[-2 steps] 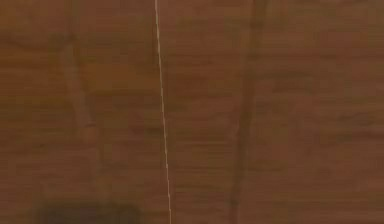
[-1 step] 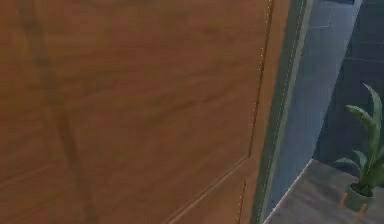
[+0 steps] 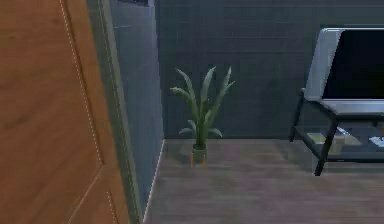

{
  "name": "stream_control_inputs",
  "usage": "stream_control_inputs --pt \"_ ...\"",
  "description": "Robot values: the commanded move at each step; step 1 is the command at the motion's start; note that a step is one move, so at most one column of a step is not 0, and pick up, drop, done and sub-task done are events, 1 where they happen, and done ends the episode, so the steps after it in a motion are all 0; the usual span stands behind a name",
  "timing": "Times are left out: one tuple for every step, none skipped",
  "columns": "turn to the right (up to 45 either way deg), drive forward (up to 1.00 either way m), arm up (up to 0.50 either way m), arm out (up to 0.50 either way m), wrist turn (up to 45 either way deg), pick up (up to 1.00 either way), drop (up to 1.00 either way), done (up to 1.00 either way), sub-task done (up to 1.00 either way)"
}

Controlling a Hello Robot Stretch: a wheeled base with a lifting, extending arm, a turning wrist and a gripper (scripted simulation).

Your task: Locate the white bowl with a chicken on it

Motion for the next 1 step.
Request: stream_control_inputs --pt "45.0 0.0 0.0 0.0 0.0 0.0 0.0 0.0 0.0"
